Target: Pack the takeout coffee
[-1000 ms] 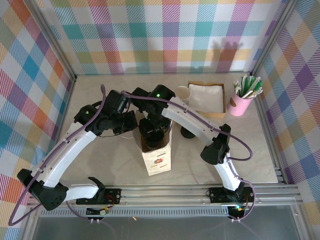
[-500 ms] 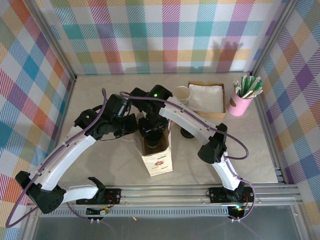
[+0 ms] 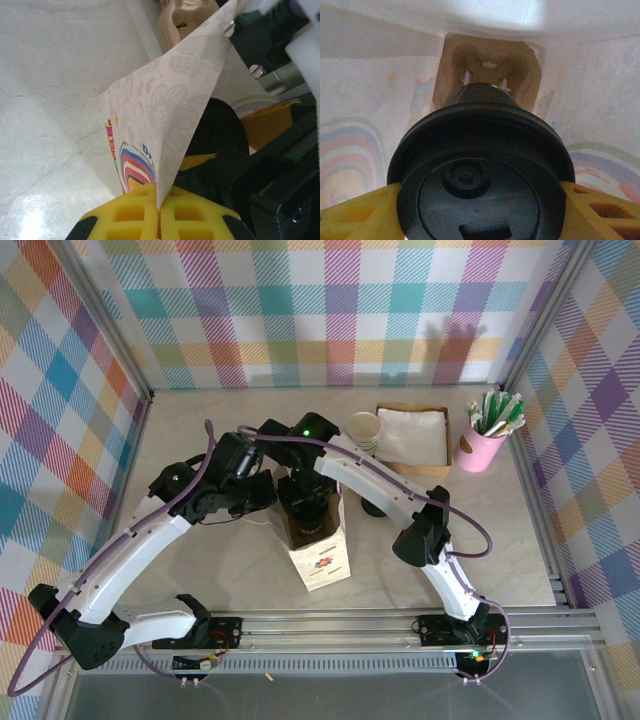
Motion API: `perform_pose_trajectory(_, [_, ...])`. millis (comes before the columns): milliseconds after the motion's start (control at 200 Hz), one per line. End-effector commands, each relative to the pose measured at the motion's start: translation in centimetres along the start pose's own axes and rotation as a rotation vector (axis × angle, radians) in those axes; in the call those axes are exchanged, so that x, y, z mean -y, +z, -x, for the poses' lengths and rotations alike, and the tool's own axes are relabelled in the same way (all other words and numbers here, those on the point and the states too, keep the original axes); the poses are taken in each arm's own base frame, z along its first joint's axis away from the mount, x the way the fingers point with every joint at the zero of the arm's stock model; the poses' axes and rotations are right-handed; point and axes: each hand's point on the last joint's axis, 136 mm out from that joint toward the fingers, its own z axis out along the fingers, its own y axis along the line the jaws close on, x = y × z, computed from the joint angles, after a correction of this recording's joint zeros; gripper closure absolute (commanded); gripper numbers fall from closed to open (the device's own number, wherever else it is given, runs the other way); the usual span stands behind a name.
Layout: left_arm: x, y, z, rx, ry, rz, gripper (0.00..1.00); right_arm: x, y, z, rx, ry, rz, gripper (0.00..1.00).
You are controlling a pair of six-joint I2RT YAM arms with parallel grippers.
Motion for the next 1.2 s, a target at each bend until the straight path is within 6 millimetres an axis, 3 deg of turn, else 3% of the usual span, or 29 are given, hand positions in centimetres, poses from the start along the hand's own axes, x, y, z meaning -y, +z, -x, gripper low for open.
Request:
perform_pose_trajectory(0, [-1.0,-0.3,-0.7,-0.021,0.023,0.046,1.0,1.4,-1.7,-2.4,-0.029,-0.01,-0.028,0.66])
perform_pose_trajectory(200, [-0.7,-0.3,-0.4,-0.009,0.034,0.042,1.0,-0.3,-2.4,-3.7,-0.038,-0.083,0.04,0.66])
perform_pose_trajectory(530, [0.1,-0.2,0.0,-0.007,0.038,0.021,1.0,-0.7,-1.4,-3.4,-0.04,-0.103,0.041,0.67])
perform_pose_trajectory(805, [0.2,-0.3,0.1,-0.005,0.033,0.019,1.0,0.0,-0.1,-5.1,-0.098,-0.117,0.016,0.67])
perform_pose_trajectory(1195, [0.4,-0.3,-0.7,-0.035,0.065,-0.003,1.0,0.6,0.1,-1.6,-0.029,-0.01,0.008,0.67])
